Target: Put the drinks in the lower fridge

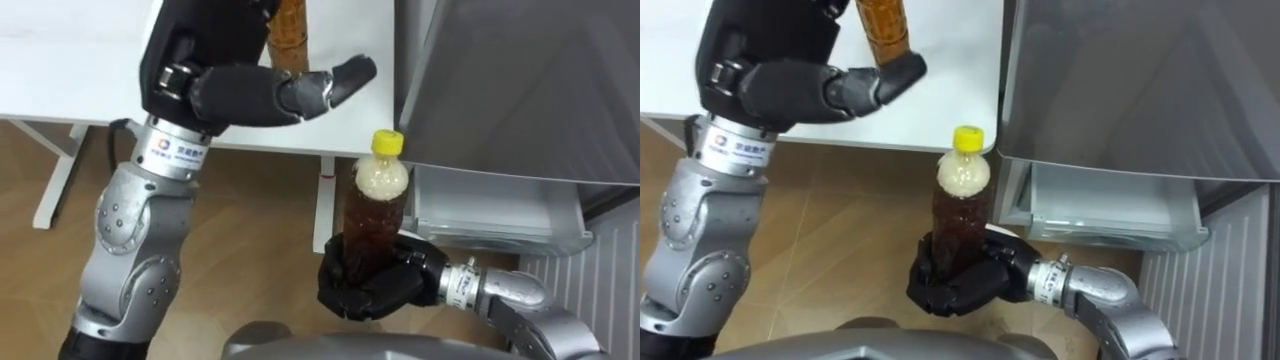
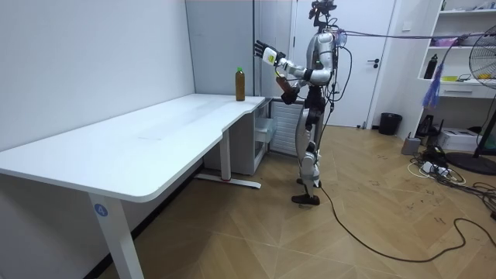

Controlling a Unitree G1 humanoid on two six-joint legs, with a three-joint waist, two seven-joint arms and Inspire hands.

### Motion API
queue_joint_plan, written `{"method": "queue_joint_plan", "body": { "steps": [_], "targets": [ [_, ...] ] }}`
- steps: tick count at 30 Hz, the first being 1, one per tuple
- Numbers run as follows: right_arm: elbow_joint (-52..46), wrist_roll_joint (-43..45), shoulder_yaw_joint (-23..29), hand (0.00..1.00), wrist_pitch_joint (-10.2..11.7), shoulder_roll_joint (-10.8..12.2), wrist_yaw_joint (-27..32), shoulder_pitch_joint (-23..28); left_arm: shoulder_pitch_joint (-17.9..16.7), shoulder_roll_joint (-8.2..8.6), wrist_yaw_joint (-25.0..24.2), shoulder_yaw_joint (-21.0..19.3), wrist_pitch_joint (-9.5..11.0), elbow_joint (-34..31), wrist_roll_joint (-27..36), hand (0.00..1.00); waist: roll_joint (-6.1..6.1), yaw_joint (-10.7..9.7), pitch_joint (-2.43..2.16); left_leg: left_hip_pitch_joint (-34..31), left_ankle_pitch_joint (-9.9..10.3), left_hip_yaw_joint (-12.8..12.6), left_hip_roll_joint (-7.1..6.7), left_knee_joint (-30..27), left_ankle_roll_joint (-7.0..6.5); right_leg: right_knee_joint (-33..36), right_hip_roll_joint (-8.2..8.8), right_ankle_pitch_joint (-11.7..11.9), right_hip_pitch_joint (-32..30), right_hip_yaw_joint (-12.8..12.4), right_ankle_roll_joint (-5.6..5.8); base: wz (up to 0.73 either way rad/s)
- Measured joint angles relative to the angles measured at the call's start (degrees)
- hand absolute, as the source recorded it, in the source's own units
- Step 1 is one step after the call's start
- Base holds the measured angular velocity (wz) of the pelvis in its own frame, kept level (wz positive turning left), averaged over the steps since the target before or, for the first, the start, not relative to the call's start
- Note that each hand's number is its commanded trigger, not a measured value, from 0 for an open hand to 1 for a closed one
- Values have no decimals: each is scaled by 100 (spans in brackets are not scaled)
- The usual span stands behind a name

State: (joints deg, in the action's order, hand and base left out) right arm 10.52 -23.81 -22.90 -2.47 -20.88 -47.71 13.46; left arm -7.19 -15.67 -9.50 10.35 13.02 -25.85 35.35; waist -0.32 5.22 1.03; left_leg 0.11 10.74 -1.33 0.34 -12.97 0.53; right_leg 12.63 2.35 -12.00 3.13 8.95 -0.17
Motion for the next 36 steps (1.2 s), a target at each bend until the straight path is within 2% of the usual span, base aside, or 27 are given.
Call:
{"method": "queue_joint_plan", "body": {
  "steps": [3,6,10,14,17,21,22,24,26,27,29,30,32,33,35,36],
  "targets": [
    [1,195,3,100,14,11,0,70,-11,1,295,-144,26,0,-14,0,16,17,-7,60,-1,-4,0,26,0,-3,3,0,15,6,0,0],
    [1,375,200,100,59,44,-1,299,-16,6,588,-527,47,-6,-33,0,37,157,-13,69,0,-34,-2,34,0,-1,10,0,42,-4,0,-6],
    [3,492,438,100,59,0,-72,478,-17,13,1126,-1181,287,-6,-6,0,66,303,11,168,-1,24,-8,73,-1,-4,10,0,124,9,0,2],
    [3,834,695,100,59,69,-188,568,-27,26,1582,-1842,485,-5,-130,0,85,390,23,205,-3,39,-9,85,-2,-36,16,-1,155,102,1,5],
    [1,855,798,100,59,102,-233,720,-130,35,1913,-2206,621,-1,-129,0,64,504,4,240,-6,59,-15,124,2,-108,17,-1,219,157,1,2],
    [0,881,844,100,29,127,-238,720,-291,115,2204,-2507,627,197,-72,0,16,627,-23,253,-8,89,-21,132,3,-165,22,-1,266,209,2,6],
    [0,874,847,100,-5,119,-242,716,-361,117,2289,-2520,630,421,27,0,-1,633,-44,297,-8,90,-25,147,3,-203,22,-1,325,220,3,4],
    [-4,875,863,100,-20,124,-218,717,-438,122,2373,-2529,605,968,244,0,-4,695,-46,361,-7,87,-25,168,3,-224,19,-1,381,217,4,0],
    [-14,879,880,100,-132,172,-152,697,-493,166,2507,-2520,454,1818,648,0,-11,774,-49,355,-7,83,-21,184,4,-281,10,2,393,211,1,0],
    [-14,880,885,100,-161,187,-129,694,-528,172,2532,-2499,427,2053,749,0,-11,773,-51,360,-7,82,-21,189,4,-280,13,3,397,212,1,0],
    [-8,882,965,100,-294,325,-17,688,-704,203,2635,-2408,181,2801,1081,0,-37,754,-57,352,-7,87,-24,197,4,-282,15,2,389,218,2,0],
    [-8,881,968,100,-318,351,21,685,-724,209,2673,-2364,136,2972,1166,0,-62,771,-60,354,-7,86,-24,203,4,-282,15,2,388,220,3,0],
    [-12,881,941,100,-386,371,78,642,-757,214,2701,-2210,43,3890,1250,0,-57,789,-56,382,-6,70,-23,226,4,-285,13,2,411,202,3,-2],
    [-11,874,936,100,-389,367,88,630,-775,214,2723,-2159,27,4100,1245,0,-58,792,-54,389,-6,55,-21,229,4,-285,12,4,410,192,5,-6],
    [-11,842,869,100,-413,353,170,567,-776,213,2792,-1856,-85,5025,1248,0,-50,756,-49,359,-5,63,-20,227,4,-278,10,7,383,197,8,0],
    [-11,842,838,100,-439,354,192,548,-776,213,2794,-1768,-141,5201,1247,0,-48,754,-48,347,-5,72,-20,226,5,-273,9,7,382,205,8,4]
  ]
}}
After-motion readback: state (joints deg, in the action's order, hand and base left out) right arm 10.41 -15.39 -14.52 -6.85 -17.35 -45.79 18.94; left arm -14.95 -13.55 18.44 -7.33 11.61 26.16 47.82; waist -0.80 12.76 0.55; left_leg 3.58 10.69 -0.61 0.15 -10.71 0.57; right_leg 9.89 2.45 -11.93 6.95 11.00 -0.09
